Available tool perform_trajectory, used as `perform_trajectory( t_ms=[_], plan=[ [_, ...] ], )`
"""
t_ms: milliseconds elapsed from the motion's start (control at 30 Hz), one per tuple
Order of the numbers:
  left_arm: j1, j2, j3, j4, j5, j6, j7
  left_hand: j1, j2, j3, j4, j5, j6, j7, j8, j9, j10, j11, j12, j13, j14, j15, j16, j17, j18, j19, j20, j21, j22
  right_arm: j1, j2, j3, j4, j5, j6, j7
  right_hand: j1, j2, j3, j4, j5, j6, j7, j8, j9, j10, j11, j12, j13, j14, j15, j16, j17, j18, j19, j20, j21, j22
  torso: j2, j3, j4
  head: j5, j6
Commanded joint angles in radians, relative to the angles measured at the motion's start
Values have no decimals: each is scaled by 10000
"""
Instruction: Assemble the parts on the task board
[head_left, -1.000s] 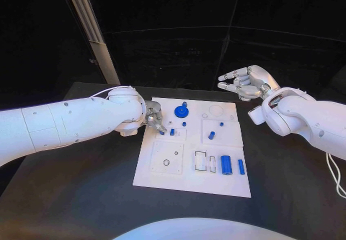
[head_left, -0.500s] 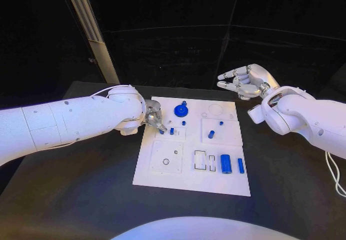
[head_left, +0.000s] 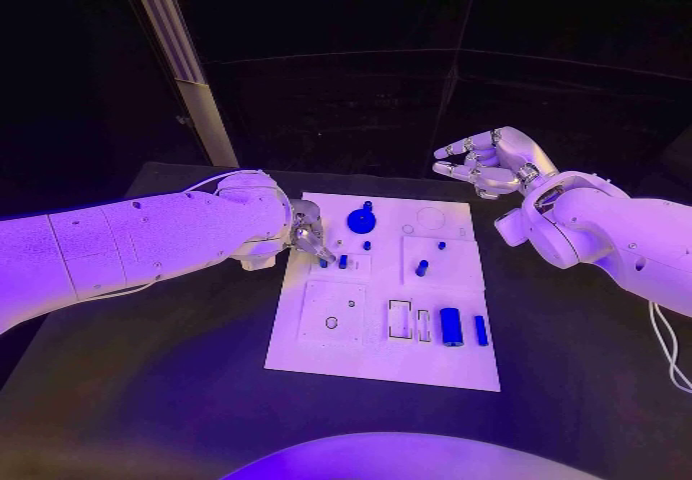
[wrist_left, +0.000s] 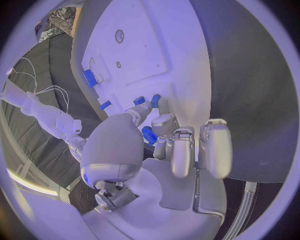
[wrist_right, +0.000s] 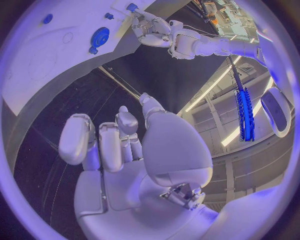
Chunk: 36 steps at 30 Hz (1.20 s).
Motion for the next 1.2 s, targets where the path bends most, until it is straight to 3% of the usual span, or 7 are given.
perform_trajectory(
  t_ms=[33, 433, 633, 967, 1033, 1167, 1200],
  plan=[
    [-2, 23, -7, -47, 56, 165, -176, -127, -26, -114, 60, -30, 18, 84, 68, 1, 4, -8, 43, 14, 1021, -71, 31, 2634, -89, 478, -53, 53, 1063, 18, 6, 7, 25, 40, 30, 108, 14, 91, -53, 10, 26, -5, -44, 48, 12, -50, 0, -63, -9, 433, 12, -36, -9, 102, -47, 4, -66, -8, 3, -1, -2, -8, 0],
    [-3, 56, -10, -156, 56, 184, -209, -353, -133, -565, 310, -35, 41, 90, 98, 6, -7, -2, 36, -7, 1021, -70, 31, 2634, -89, 477, -53, 53, 1074, 18, 0, 7, 25, 60, 12, 106, 14, 91, -53, 10, 26, -5, -44, 48, 12, -50, 0, -63, -9, 433, 12, -36, -9, 102, -47, 4, -66, -8, -3, -4, 3, -30, -8],
    [-6, 12, -9, -165, 56, 16, -161, -650, -237, -1404, 651, -79, 40, 114, 131, 18, -29, 12, 24, -35, 1021, -68, 31, 2634, -80, 465, -55, 20, 1051, 18, 1, 7, 18, 61, 9, 112, 14, 91, -53, 10, 26, -5, -44, 48, 12, -50, 0, -63, -9, 433, 12, -36, -9, 102, -47, 4, -66, -8, -3, -12, 6, -40, -1],
    [-8, -167, -5, -109, 966, -1095, 592, -790, 49, -2729, 1321, -66, -314, 188, 51, -5, -244, 79, -98, -266, 1021, -52, 31, 2634, -17, 376, -63, -207, 813, 18, 1, 7, 4, 66, 10, 117, 12, 99, -58, 11, 27, -9, -43, 47, 11, -53, 0, -65, -12, 433, 12, -41, -12, 103, -49, 3, -73, -16, 1, -10, 10, -62, 0],
    [-8, -234, -2, -75, 1213, -1418, 869, -678, 129, -2916, 1394, -31, -494, 256, -40, -47, -472, 121, -373, -674, 1021, -23, 31, 2634, 28, 297, -39, -386, 615, 18, -1, 7, 2, 66, 11, 117, 12, 99, -58, 11, 27, -9, -43, 47, 11, -53, 0, -65, -12, 433, 12, -41, -12, 103, -49, 3, -73, -16, -2, -13, 14, -61, -1],
    [2, -412, 10, -2, 1924, -2118, 1586, -185, 300, -3250, 1410, 131, -1181, 546, -435, -271, -1850, 409, -2028, -2913, 1002, 177, -11, 2570, 300, -195, 106, -1484, -586, 17, -9, 7, -10, 66, 12, 111, 12, 99, -58, 11, 27, -9, -43, 47, 11, -53, 0, -65, -12, 433, 12, -41, -12, 103, -49, 3, -73, -16, -15, -7, 24, -89, 4],
    [6, -448, 14, 12, 2076, -2218, 1737, -70, 320, -3292, 1387, 167, -1319, 624, -488, -307, -2016, 447, -2130, -3004, 965, 219, -89, 2452, 343, -278, 146, -1683, -793, 17, -11, 7, -12, 66, 12, 110, 12, 99, -58, 11, 27, -9, -43, 47, 11, -53, 0, -65, -12, 433, 12, -41, -12, 103, -49, 3, -73, -16, -12, -5, 20, -88, 5]
  ],
)
